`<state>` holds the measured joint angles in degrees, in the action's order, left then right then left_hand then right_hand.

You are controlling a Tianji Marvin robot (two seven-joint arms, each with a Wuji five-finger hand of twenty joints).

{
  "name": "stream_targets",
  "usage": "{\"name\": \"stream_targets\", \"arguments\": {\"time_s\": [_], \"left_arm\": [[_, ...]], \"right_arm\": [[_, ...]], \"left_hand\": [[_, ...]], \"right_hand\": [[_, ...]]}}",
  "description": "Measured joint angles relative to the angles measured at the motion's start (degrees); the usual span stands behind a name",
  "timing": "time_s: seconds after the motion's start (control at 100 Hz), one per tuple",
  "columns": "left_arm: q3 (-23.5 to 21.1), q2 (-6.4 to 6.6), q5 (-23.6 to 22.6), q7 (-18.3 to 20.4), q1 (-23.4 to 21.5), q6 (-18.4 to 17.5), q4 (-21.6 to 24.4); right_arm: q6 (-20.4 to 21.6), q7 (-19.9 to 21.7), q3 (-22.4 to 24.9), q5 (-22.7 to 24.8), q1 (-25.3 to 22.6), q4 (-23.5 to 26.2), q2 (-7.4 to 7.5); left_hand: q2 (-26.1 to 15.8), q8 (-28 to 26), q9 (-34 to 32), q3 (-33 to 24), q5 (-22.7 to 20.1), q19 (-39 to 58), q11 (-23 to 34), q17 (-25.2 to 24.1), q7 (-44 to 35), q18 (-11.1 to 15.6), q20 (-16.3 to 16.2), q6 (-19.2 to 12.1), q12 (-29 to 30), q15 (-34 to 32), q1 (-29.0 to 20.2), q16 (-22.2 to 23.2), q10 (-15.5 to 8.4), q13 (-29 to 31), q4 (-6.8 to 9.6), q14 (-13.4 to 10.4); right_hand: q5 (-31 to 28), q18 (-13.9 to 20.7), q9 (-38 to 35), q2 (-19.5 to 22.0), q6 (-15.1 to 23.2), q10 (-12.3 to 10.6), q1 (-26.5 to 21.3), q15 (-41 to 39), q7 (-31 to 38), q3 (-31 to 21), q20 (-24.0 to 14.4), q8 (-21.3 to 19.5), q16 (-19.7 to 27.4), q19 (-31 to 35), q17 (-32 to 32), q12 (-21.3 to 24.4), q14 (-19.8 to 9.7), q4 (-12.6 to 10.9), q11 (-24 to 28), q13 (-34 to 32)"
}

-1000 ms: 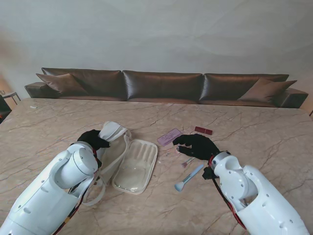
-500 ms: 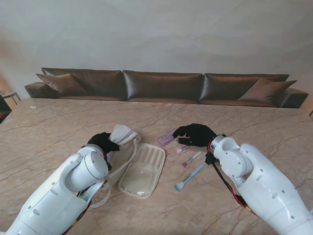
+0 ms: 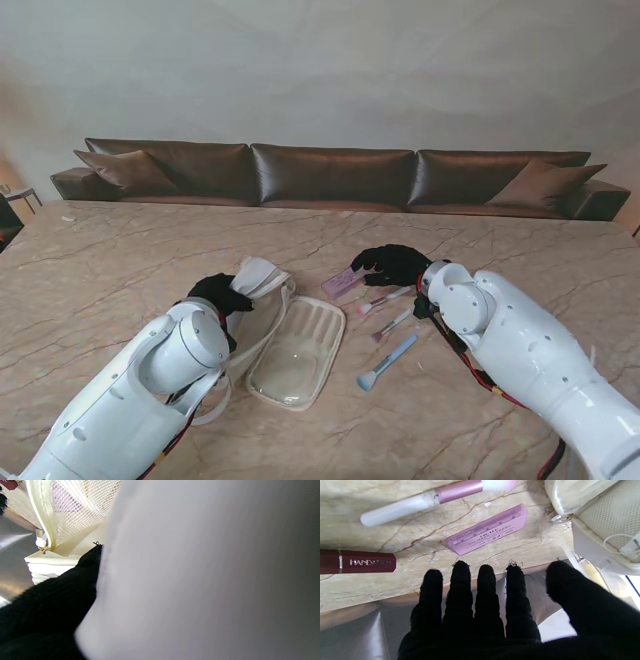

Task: Pack the cosmetics bag

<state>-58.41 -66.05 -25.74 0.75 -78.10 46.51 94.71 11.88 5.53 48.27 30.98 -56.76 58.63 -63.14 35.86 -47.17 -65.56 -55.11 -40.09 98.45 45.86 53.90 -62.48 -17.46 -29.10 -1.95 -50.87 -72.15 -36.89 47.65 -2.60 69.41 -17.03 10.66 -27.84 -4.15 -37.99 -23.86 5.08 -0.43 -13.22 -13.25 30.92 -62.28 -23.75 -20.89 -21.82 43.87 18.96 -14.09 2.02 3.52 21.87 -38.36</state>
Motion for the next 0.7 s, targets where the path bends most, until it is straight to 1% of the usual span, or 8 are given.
{"name": "stream_targets", "arguments": {"time_s": [0.11,0.14,0.19,0.23,0.35,0.49,0.67,0.7], "left_arm": [[-0.1,-0.06,0.0,0.0,-0.1,0.0,0.0],[-0.1,-0.06,0.0,0.1,-0.1,0.0,0.0],[-0.2,-0.06,0.0,0.2,-0.2,0.0,0.1],[-0.3,-0.05,-0.1,0.3,-0.2,0.0,0.2],[-0.6,0.03,-0.1,0.9,-0.4,-0.1,0.4],[-1.0,0.14,-0.1,1.3,-0.6,-0.2,0.6],[-1.2,0.4,-0.2,2.0,-0.8,-0.3,0.9],[-1.2,0.43,-0.2,2.1,-0.8,-0.3,0.9]], "right_arm": [[2.1,-4.2,-3.8,-0.2,3.1,-5.1,-1.28],[2.8,-5.4,-4.8,-0.2,3.9,-6.5,-1.66],[3.8,-7.2,-6.7,-0.2,5.2,-8.5,-2.26],[4.1,-7.8,-7.6,-0.2,6.0,-9.6,-2.71],[4.8,-9.0,-10.8,-1.1,8.4,-12.7,-4.07],[6.5,-12.0,-15.0,-2.1,11.6,-18.4,-6.47],[7.9,-13.1,-19.2,-4.5,14.9,-25.2,-9.56],[8.4,-13.4,-19.8,-4.8,15.5,-26.7,-10.22]], "left_hand": [[0.0,0.0,0.0,0.0,0.0,0.0,0.0,0.1,0.0,0.1,0.0,0.0,-0.1,-0.1,0.0,0.0,0.0,0.0,0.0,0.0],[0.0,0.0,0.0,0.0,0.0,0.0,0.0,0.1,0.0,0.1,0.0,0.0,-0.1,-0.2,0.0,0.0,0.0,0.0,0.0,0.0],[0.0,0.0,0.0,0.0,0.0,0.1,0.0,0.2,0.0,0.2,0.0,0.0,-0.1,-0.2,0.0,0.0,0.0,0.0,0.0,-0.1],[0.0,0.0,0.0,0.0,0.0,0.1,0.0,0.4,0.0,0.2,0.0,0.0,-0.1,-0.2,0.0,0.0,0.0,0.0,0.0,-0.1],[0.0,0.0,0.0,0.0,0.0,0.2,0.0,0.4,-0.1,0.3,0.6,0.0,0.1,-0.2,0.0,-0.6,0.0,0.0,0.0,-0.1],[0.0,0.0,0.0,0.0,0.0,0.2,0.0,0.4,-0.1,0.3,0.6,0.0,0.2,-0.2,0.0,-0.9,0.0,0.0,0.0,-0.1],[0.0,0.0,0.0,0.0,0.0,0.2,0.0,0.4,-0.1,0.3,0.6,0.0,0.2,-0.2,0.0,-1.4,0.0,0.0,0.0,-0.1],[0.0,0.0,0.0,0.0,0.0,0.3,0.0,0.4,-0.1,0.3,0.6,0.0,0.2,-0.2,0.0,-1.4,0.0,0.0,0.0,-0.1]], "right_hand": [[2.7,1.3,3.0,-4.6,-0.3,-0.2,-0.3,0.7,0.9,-3.9,1.6,0.0,1.5,-2.0,-2.3,-0.2,-0.9,0.9,1.1,2.8],[2.9,1.5,4.2,-4.8,-0.4,-0.3,-0.3,0.7,0.6,-4.8,1.7,0.0,1.7,-2.4,-2.6,-0.3,-1.1,0.9,1.7,3.1],[4.5,2.2,5.8,-6.9,-0.6,-0.6,-2.3,0.8,1.3,-6.5,2.4,0.4,2.3,-3.3,-3.4,-0.6,-2.0,1.3,1.7,4.3],[5.4,2.3,5.8,-8.3,-0.6,-0.7,-4.1,0.8,1.7,-7.9,3.0,0.8,2.7,-3.9,-4.0,-0.7,-2.2,1.4,1.7,4.9],[5.9,3.4,6.4,-11.8,-0.6,-1.3,-6.9,0.8,2.9,-10.6,4.1,1.8,3.3,-4.5,-4.7,-0.8,-2.7,1.5,2.4,5.7],[6.9,3.7,7.1,-13.3,-0.6,-1.5,-7.6,0.8,3.6,-11.9,4.4,2.4,3.6,-5.3,-5.4,-0.8,-3.2,2.1,2.9,6.2],[8.1,3.7,8.8,-14.4,-0.7,-1.5,-8.1,0.8,4.6,-12.4,5.1,3.5,4.1,-5.5,-5.5,-0.9,-3.2,2.2,3.0,6.9],[8.1,3.6,9.3,-14.4,-0.7,-1.6,-8.1,0.8,4.7,-12.4,5.1,3.8,4.2,-5.5,-5.7,-0.9,-3.3,2.7,3.1,6.9]]}}
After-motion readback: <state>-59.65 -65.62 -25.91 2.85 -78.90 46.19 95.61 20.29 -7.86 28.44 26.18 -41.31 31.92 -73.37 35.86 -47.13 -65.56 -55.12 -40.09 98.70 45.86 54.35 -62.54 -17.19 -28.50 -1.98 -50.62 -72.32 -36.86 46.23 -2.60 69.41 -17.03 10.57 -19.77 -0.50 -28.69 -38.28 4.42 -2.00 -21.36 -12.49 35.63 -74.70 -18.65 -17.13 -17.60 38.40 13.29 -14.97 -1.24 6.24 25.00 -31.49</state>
